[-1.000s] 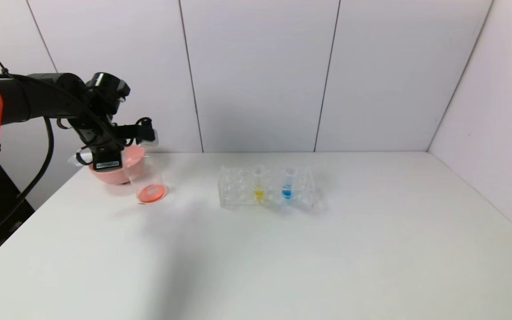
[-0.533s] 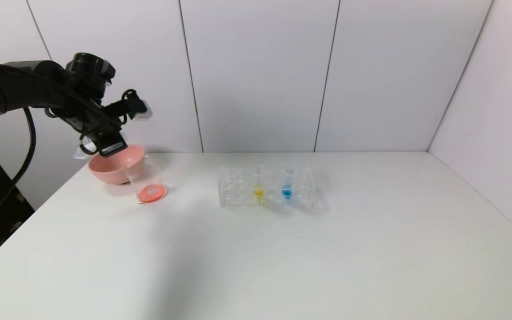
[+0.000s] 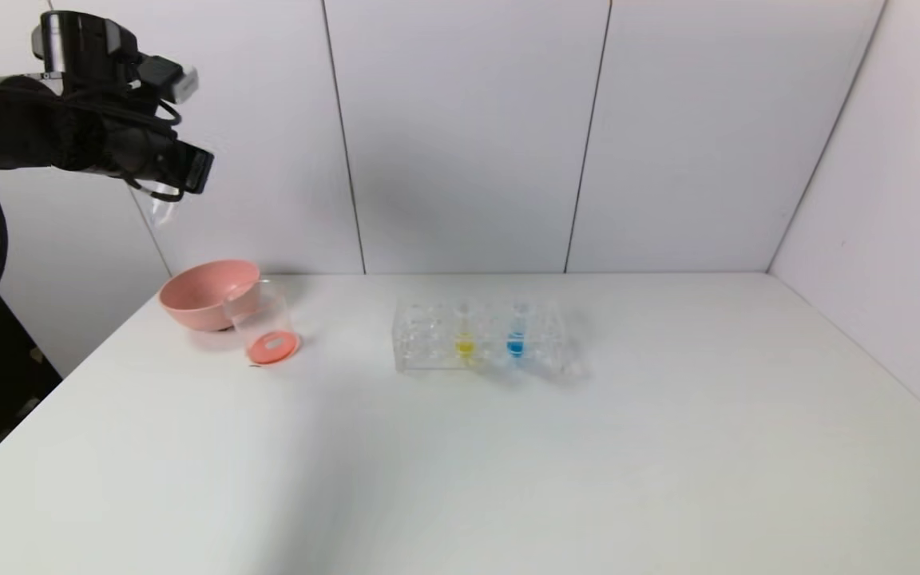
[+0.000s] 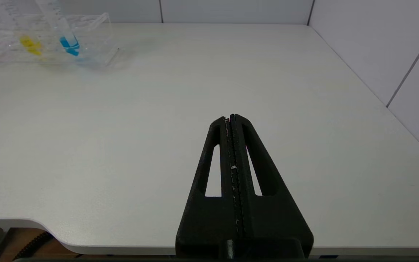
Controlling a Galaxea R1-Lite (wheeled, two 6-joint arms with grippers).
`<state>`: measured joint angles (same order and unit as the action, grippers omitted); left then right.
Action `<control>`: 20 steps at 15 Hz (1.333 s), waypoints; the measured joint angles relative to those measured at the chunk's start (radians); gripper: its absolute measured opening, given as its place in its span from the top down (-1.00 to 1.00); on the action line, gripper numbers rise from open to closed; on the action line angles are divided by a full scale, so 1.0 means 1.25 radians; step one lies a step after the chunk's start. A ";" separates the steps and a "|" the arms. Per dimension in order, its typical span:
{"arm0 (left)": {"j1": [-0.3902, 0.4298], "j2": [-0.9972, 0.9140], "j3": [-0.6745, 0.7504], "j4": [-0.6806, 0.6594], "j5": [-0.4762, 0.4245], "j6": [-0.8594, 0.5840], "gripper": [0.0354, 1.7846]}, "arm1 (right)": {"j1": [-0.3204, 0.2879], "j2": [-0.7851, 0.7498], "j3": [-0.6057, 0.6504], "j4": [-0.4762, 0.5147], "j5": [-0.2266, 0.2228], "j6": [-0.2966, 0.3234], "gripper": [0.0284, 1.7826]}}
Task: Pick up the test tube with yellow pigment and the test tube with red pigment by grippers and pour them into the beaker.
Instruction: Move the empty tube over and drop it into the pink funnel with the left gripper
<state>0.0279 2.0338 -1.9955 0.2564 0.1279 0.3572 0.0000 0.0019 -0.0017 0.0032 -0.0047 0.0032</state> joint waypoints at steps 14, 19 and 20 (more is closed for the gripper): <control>0.098 0.037 0.263 -0.420 0.012 -0.330 0.44 | 0.000 0.000 0.000 0.000 0.000 0.000 0.91; 0.107 0.125 0.277 -0.496 -0.008 -0.334 0.44 | 0.000 0.000 0.000 0.000 0.000 0.000 0.91; 0.106 0.141 0.271 -0.496 -0.008 -0.334 0.44 | 0.000 0.000 0.000 0.000 0.000 0.000 0.91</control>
<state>0.1602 2.2106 -1.6564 -0.3632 0.1183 -0.0606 0.0000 0.0019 -0.0013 0.0032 -0.0043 0.0032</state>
